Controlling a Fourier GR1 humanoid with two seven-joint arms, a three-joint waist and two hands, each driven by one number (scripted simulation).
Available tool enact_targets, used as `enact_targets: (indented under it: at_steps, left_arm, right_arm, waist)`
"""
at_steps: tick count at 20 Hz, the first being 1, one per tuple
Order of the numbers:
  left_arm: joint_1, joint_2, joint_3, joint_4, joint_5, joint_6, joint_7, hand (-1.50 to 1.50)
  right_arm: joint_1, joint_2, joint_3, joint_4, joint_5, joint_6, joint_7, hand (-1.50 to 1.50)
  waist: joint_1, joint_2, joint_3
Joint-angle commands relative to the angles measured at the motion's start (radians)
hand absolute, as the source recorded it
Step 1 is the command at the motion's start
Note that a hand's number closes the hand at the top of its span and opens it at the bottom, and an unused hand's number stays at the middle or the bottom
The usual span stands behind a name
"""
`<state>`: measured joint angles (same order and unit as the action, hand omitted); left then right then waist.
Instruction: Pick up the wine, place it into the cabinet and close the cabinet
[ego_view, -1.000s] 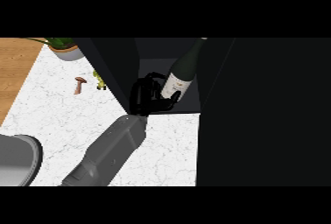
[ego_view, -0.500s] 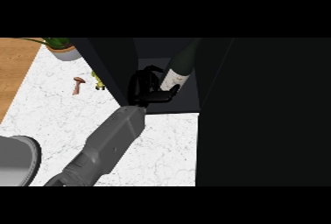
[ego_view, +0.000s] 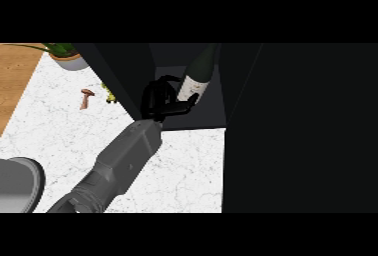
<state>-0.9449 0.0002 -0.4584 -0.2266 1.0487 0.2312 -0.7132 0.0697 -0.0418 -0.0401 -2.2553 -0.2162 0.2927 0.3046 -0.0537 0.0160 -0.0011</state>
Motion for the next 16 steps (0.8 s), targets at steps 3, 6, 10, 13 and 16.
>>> enact_targets:
  at_steps: [3,6,10,13,16]
  left_arm:
    - [-0.026,0.001,0.073,0.072,0.015,-0.053,-0.062,1.50]
    - [-0.005,0.011,0.073,0.092,0.004,-0.059,-0.150,1.50]
    - [-0.005,0.000,0.058,0.052,-0.015,-0.022,-0.170,-1.50]
    - [0.013,0.000,0.056,0.019,-0.024,-0.035,-0.227,-1.50]
    - [0.028,0.050,0.052,-0.006,-0.041,-0.073,-0.213,-1.50]
  right_arm:
    - [0.008,-0.003,-0.005,-0.002,-0.007,0.001,0.006,-1.50]
    - [-0.055,-0.026,-0.037,0.013,-0.019,-0.011,0.026,-1.50]
    - [-0.036,-0.014,-0.025,0.035,0.008,-0.009,0.004,-1.50]
    - [0.004,0.002,0.004,-0.009,0.012,-0.008,0.005,-1.50]
    - [0.015,0.019,0.045,-0.043,0.059,-0.028,0.022,-1.50]
  waist:
    - [0.012,-0.002,0.000]
    - [0.010,0.002,0.000]
    - [0.018,-0.004,0.000]
    - [0.023,-0.008,0.000]
    - [0.039,-0.013,0.000]
